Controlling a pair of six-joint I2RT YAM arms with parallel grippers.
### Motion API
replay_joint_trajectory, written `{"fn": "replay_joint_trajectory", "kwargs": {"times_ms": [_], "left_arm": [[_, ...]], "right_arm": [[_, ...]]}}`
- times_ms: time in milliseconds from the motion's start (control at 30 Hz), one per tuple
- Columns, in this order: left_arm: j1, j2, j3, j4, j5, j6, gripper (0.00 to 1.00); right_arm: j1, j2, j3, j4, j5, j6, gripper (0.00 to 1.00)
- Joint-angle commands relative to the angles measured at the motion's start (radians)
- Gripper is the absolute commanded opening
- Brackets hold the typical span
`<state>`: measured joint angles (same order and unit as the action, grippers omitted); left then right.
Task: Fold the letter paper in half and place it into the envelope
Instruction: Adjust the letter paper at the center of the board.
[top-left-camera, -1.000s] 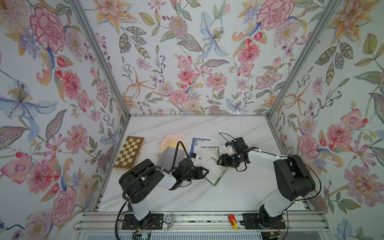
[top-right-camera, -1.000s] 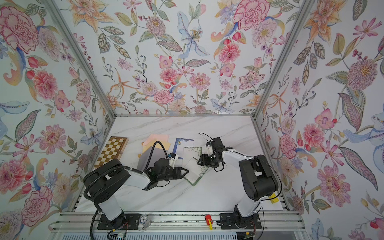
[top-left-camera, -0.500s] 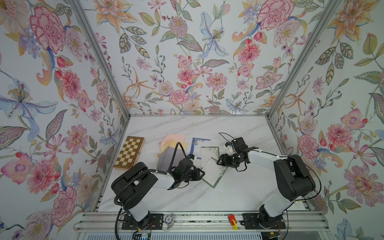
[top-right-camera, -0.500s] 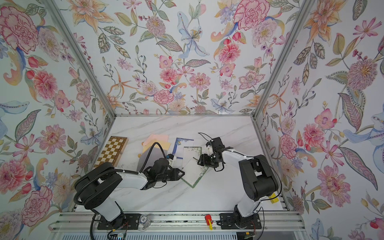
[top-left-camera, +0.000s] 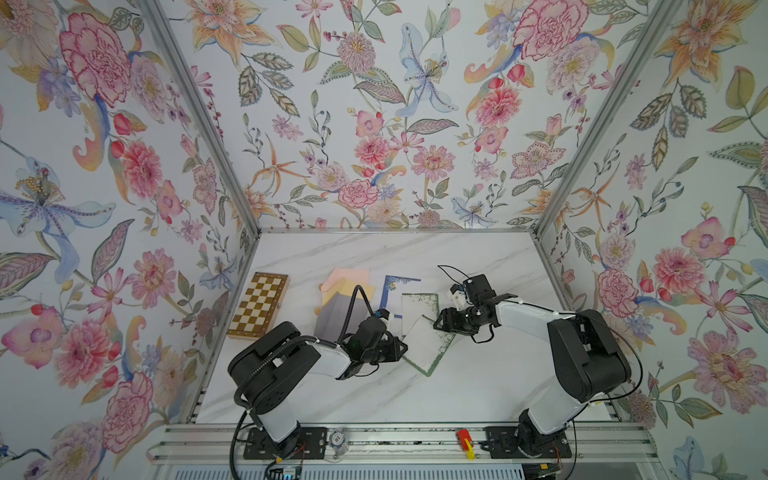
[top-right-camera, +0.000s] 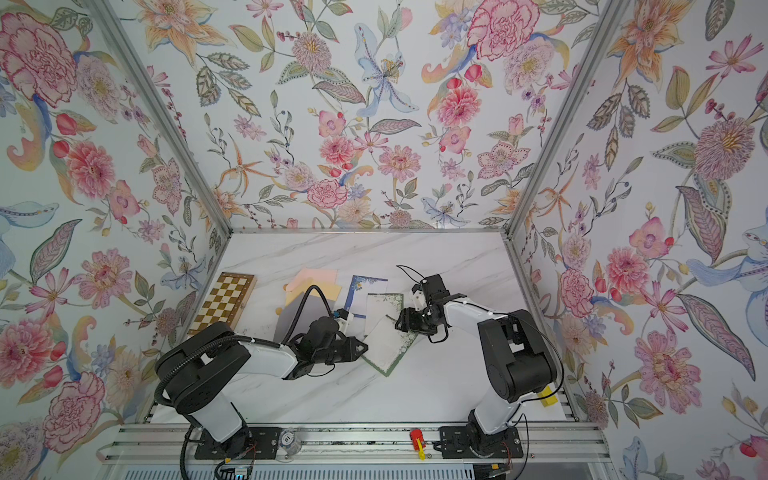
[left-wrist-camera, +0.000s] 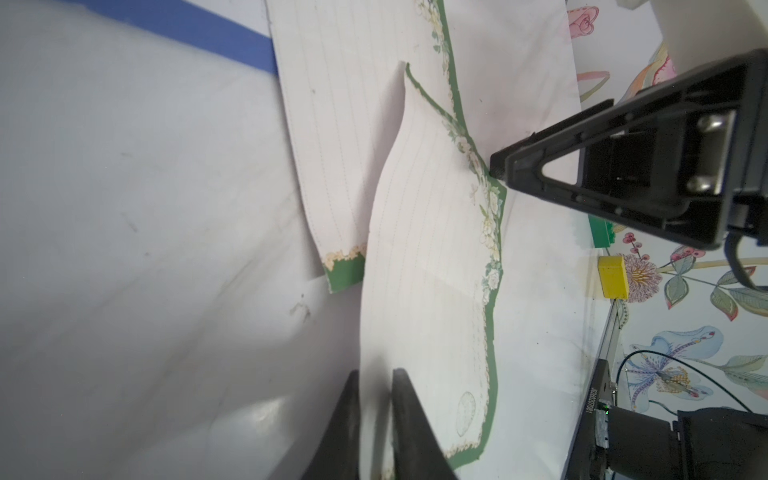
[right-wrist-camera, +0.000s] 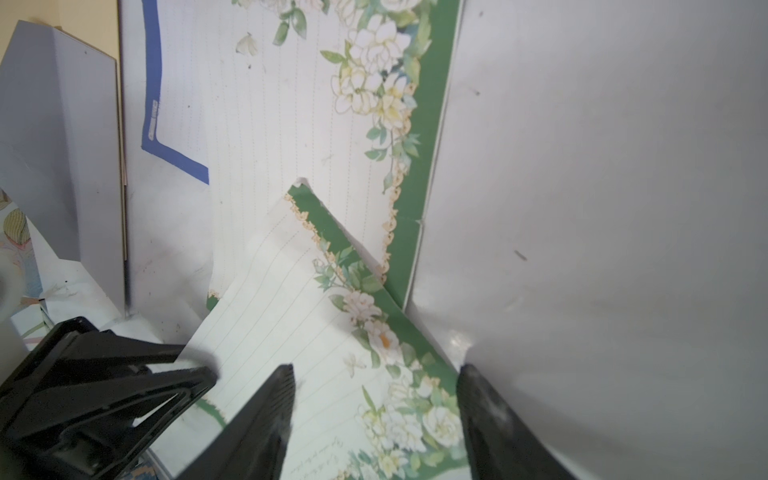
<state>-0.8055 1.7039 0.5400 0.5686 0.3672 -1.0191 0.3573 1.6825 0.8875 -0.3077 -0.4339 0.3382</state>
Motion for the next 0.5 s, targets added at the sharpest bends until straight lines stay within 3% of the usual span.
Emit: {"fn": "replay_joint_trajectory", "kwargs": {"times_ms": [0,67,467], "left_arm": [[0.006,0.016,0.025,-0.026,0.019,0.014,0.06],[0.009,0.019,0.047,-0.071,0.021,0.039,0.00],[0.061,0.042,0.339,-0.533,0.021,0.324,0.00]], "right_arm": [[-0.006,0.044,-0.069,-0.140,0.071,0.006,0.66],[-0.005,0.021,-0.063,-0.137,0.076,-0.010,0.66],[-0.025,-0.154,0.005,-0.190,0.165,-0.116,0.68]]}}
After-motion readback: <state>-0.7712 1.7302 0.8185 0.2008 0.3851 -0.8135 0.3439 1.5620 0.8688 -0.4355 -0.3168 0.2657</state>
